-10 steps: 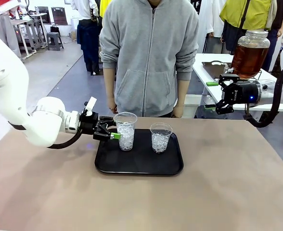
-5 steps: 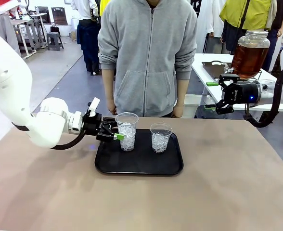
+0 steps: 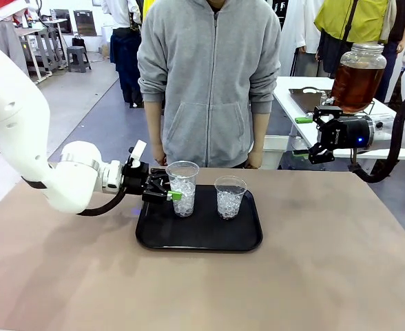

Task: Pour the drink into the iced cup.
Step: Pick up the iced cup indicated by the human and present it to them.

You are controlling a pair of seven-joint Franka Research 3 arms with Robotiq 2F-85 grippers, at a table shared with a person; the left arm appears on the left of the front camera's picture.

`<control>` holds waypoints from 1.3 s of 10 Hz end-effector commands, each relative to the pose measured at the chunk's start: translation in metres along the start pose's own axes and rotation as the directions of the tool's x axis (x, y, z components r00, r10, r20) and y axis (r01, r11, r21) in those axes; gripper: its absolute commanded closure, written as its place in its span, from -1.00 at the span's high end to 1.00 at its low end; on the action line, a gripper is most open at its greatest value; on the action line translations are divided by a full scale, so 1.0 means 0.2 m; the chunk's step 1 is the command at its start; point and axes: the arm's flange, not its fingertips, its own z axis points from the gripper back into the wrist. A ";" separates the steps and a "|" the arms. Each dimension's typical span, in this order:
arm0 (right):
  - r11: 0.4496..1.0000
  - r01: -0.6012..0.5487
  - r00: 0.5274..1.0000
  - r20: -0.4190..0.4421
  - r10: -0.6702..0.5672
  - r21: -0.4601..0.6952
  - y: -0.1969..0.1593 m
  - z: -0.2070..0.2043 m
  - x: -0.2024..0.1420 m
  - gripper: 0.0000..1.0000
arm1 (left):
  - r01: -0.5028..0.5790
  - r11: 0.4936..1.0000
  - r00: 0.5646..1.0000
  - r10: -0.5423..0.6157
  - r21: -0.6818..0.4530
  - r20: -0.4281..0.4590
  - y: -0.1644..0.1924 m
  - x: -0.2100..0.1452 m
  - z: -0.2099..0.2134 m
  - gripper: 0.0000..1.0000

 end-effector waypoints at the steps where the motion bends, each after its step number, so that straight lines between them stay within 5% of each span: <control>1: 1.000 -0.004 1.000 0.001 0.004 0.001 0.01 0.00 0.00 1.00 | 0.000 1.000 1.000 0.000 0.018 0.001 0.00 -0.01 -0.05 1.00; 5: 1.000 -0.004 1.000 0.001 0.004 0.001 0.01 0.00 0.00 1.00 | -0.003 1.000 1.000 0.003 -0.002 0.000 -0.03 -0.02 -0.08 0.89; 7: 1.000 -0.004 1.000 0.001 0.004 0.001 0.01 0.00 0.00 1.00 | -0.008 1.000 1.000 0.008 0.003 0.010 -0.03 -0.02 -0.08 0.34; 13: 1.000 -0.004 1.000 0.001 0.004 0.001 0.01 0.00 0.00 1.00 | 0.000 1.000 0.999 -0.001 0.026 0.035 -0.05 0.05 -0.10 0.34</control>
